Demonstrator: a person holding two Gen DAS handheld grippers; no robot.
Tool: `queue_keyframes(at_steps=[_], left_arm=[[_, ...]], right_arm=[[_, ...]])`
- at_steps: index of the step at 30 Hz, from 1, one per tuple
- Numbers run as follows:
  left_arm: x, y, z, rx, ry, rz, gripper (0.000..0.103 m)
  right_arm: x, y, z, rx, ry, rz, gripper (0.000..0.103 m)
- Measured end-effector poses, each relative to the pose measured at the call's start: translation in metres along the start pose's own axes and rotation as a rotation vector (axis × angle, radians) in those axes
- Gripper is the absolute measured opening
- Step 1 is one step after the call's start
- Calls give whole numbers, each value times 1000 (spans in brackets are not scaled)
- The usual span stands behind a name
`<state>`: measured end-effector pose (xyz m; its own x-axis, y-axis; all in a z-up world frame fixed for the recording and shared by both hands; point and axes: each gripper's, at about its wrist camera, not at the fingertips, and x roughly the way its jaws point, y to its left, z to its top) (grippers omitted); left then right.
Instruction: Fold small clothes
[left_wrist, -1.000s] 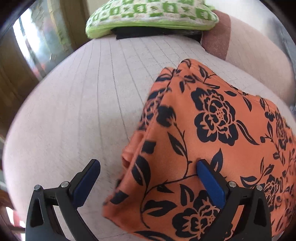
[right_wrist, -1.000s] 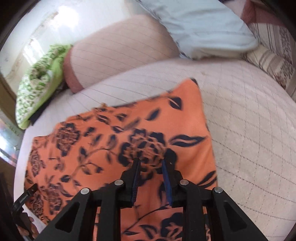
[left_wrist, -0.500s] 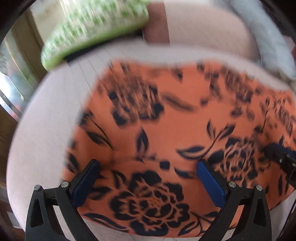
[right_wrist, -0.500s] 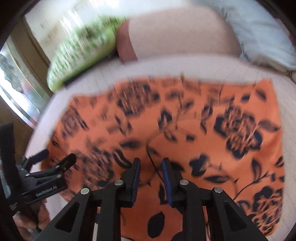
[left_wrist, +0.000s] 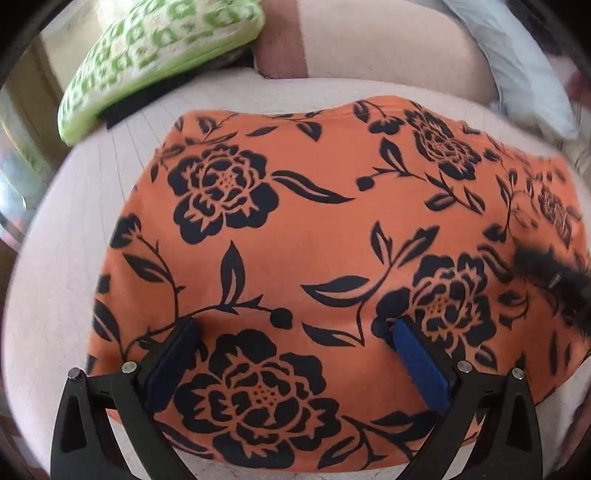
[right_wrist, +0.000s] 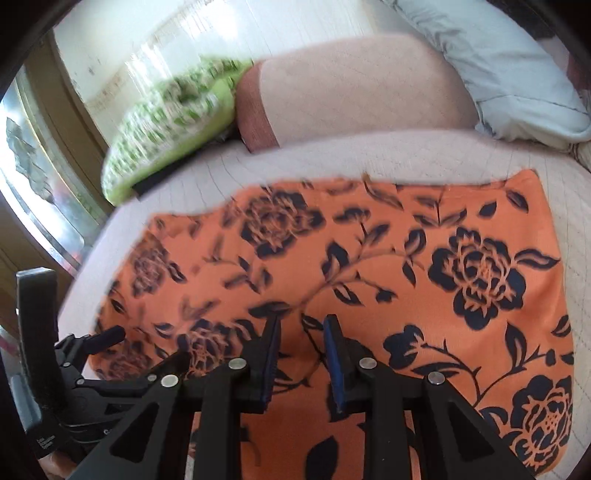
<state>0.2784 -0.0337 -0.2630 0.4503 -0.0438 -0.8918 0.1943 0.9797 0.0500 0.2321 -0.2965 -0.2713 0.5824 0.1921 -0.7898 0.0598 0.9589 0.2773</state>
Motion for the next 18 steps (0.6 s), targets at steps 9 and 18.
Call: queue_keyframes(at_steps=[9,18], left_arm=[[-27,79,19,-202,-84,27,103],[-6,165,13,-424,35,-72,103]], right_arm=[[-17,-4,6,48,-37,71,27],[-21,4,0,33,-13,144,27]])
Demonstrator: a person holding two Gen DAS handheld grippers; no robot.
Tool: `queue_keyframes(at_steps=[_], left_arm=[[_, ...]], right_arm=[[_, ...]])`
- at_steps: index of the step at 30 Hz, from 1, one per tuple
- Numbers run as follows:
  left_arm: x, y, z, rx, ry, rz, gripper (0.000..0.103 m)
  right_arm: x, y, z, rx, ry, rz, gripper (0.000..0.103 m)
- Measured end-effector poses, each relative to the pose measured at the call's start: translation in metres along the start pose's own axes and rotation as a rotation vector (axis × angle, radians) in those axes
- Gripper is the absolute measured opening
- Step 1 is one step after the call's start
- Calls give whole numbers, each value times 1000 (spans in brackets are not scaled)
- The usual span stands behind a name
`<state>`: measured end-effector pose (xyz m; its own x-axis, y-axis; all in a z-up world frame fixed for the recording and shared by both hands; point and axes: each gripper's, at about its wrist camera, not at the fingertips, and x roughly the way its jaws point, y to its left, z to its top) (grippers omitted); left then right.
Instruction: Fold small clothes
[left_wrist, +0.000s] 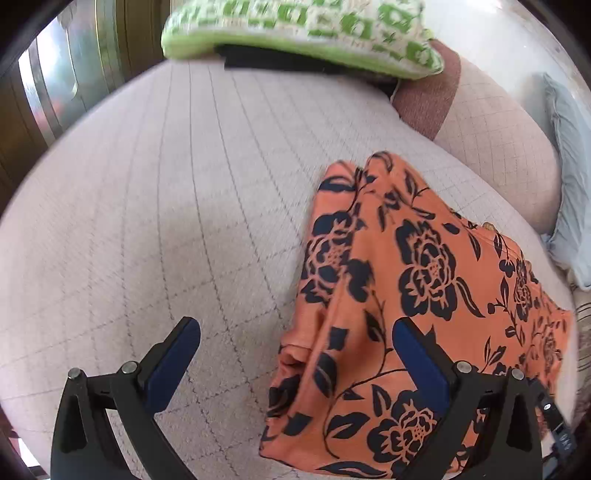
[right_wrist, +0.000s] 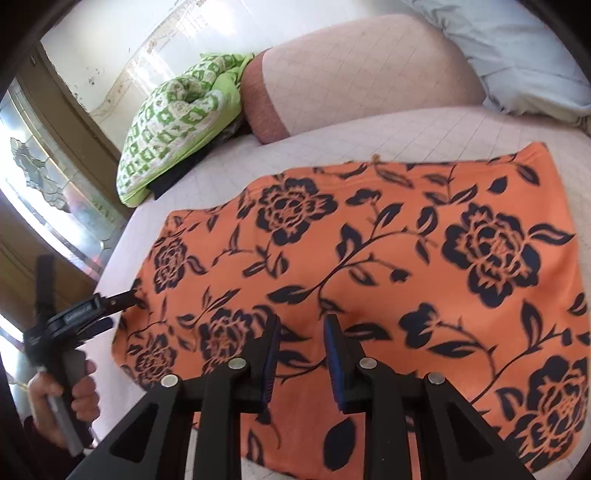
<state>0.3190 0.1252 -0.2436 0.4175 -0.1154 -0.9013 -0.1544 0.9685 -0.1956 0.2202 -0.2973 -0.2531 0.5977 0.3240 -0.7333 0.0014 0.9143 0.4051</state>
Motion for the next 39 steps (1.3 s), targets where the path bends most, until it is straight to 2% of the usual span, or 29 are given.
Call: queue_keyframes(at_steps=[2,4,5,6,9,10,11,12,13,14,16,18,19,20,22,24,26,27,29,32,36,39], left_arm=[[8,12,3,-27,42,-57,103],[13,16,1,-23,79,-88,103],[15,15,-3,-8,96,-98,103],[13,11,-9,14,94,-91,103],[11,2,-21,84,89,-53,103],[11,1,-22,83,82,-51,98],[8,2,-22,74,61,-60,79],[3,1,-28,71,51,-77,66],[2,3,-28,64,58,-117,47],[-6,-3,-41,52,69,-152,44],[-6,-3,-42,59,67,-152,44],[-6,-3,-41,70,67,-152,50],[0,-6,-35,72,73,-162,64],[6,-9,-30,71,75,-190,73],[11,-14,-24,89,56,-197,75],[12,-22,-26,127,25,-171,75],[17,-32,-24,149,-5,-149,61],[19,-33,-23,156,-16,-139,46],[24,-32,-19,136,-25,-164,32],[21,-24,-17,112,-27,-203,23],[11,-26,-18,127,-54,-200,19],[-5,-28,-21,137,-81,-210,17]], right_arm=[[0,2,-3,-7,11,4,27],[6,3,-7,-7,49,5,31],[10,1,-8,2,68,-3,41],[12,-1,-10,18,75,-2,50],[13,0,-11,23,66,-2,52],[13,1,-11,21,64,-7,52],[14,1,-11,21,64,-12,53],[15,2,-12,22,58,-20,53],[16,3,-12,17,57,-23,53],[16,3,-12,14,56,-26,53],[15,3,-12,16,57,-25,53],[16,2,-12,20,57,-21,53],[16,2,-12,25,55,-18,53],[16,1,-12,31,53,-15,53],[17,1,-13,33,50,-15,53],[16,1,-13,28,46,-15,53],[16,1,-13,34,41,-12,53],[16,0,-14,38,41,-8,53],[14,-2,-13,47,36,1,53],[8,-5,-12,59,9,1,53],[-6,-15,-7,84,-56,12,53],[-10,-22,-3,107,-69,30,53]])
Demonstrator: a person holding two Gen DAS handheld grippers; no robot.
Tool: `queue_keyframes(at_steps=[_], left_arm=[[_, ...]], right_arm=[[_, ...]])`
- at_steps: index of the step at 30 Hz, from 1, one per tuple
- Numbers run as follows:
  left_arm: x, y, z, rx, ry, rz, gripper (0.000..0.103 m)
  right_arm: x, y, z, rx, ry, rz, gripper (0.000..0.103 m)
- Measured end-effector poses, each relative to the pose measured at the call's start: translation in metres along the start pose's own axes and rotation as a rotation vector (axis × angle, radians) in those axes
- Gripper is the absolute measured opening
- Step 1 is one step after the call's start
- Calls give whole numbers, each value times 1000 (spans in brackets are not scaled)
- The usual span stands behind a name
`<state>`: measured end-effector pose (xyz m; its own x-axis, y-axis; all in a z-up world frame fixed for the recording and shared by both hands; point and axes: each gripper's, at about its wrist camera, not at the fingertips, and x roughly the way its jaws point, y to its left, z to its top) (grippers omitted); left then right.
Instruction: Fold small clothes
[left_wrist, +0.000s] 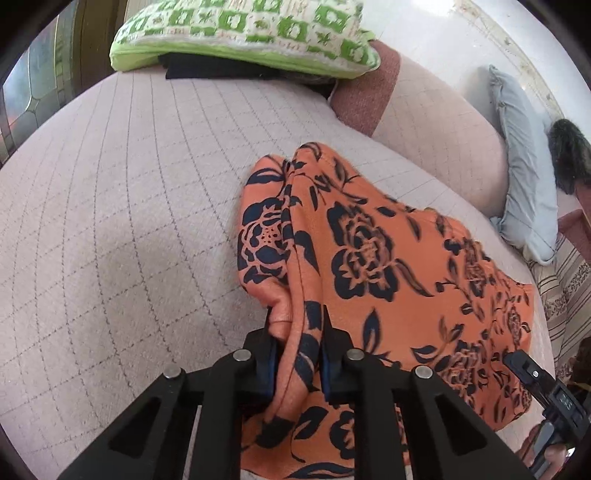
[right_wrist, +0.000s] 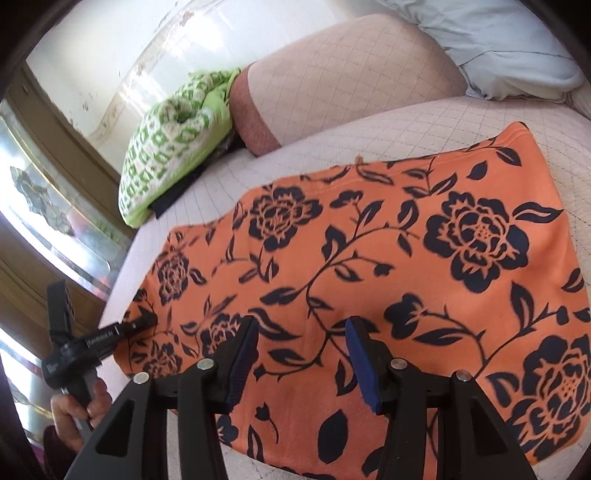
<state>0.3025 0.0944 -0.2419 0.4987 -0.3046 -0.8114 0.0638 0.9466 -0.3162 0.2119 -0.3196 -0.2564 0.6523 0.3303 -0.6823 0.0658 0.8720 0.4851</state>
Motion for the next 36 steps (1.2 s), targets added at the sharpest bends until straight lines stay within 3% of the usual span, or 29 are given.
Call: queue_keyframes(at_steps=[5,10,19,28,33,36], left_arm=[[-32,-25,-4,48,-66,-22,16],[-62,-75,-9,115,-110,-23,16],[-81,-217,-36,322,-118,-46,16],[-24,-360,-108,493,4,-145,16],[-1,-367,-130,541,125,-174,22],[-21,-350,-124,509,163,-313,44]], right_arm=[[-12,-19,12,55,-34,-5,53],[-38,-56,22,164,-91,23,53],[-90,-115,32,296,-183,69,53],[-141,-192,34,483,-309,86,53],[-143,-207,35,526,-298,124,54],[-135,-204,38,537,-262,197,57]])
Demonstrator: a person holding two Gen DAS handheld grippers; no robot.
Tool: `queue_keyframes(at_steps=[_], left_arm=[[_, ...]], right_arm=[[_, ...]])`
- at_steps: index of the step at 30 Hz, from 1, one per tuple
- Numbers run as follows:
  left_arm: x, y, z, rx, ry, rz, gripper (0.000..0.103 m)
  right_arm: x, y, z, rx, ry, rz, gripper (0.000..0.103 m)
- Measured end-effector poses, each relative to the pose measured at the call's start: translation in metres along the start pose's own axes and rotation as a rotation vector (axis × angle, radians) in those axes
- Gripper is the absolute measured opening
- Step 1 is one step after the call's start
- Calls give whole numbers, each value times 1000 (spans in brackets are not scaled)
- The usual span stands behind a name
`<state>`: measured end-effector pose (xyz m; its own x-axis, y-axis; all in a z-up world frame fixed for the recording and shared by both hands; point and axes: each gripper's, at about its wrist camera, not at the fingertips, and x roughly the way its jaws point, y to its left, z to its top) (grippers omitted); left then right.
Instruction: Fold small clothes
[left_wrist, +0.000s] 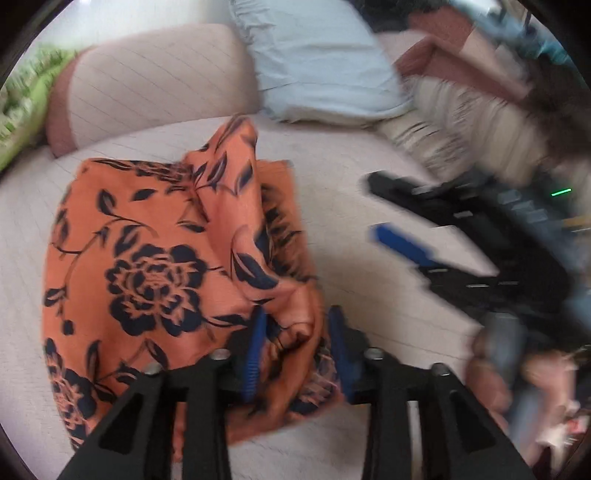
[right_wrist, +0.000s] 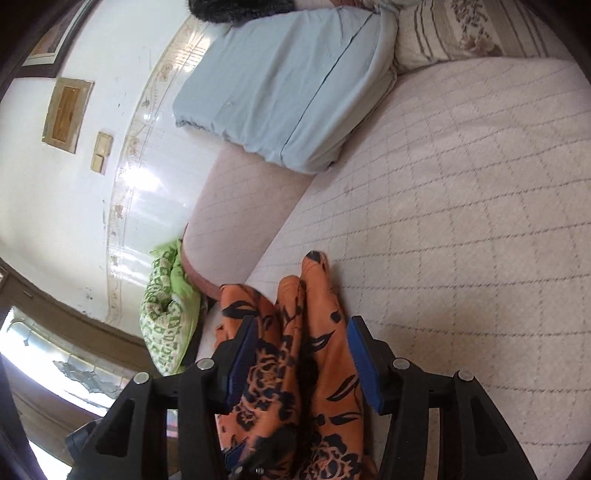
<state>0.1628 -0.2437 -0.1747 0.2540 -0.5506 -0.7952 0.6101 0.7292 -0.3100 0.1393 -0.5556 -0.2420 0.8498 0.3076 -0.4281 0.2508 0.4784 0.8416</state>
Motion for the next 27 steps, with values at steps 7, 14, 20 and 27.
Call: queue_keyframes(at_steps=[7,14,20,27], left_arm=[[-90,31,-16,75,-221,111,78],[-79,106,-45,-15,-92,293,78],[-58,128,-64,-30,-38,267,78],[-65,130,-61,-24,-90,188,78]], right_arm=[[34,17,-19,-11,105,17,67],[75,22,-29,-46,134,-144,68],[96,56,-49,-240,133,-219,18],[51,106,-45,-403,-98,-194,15]])
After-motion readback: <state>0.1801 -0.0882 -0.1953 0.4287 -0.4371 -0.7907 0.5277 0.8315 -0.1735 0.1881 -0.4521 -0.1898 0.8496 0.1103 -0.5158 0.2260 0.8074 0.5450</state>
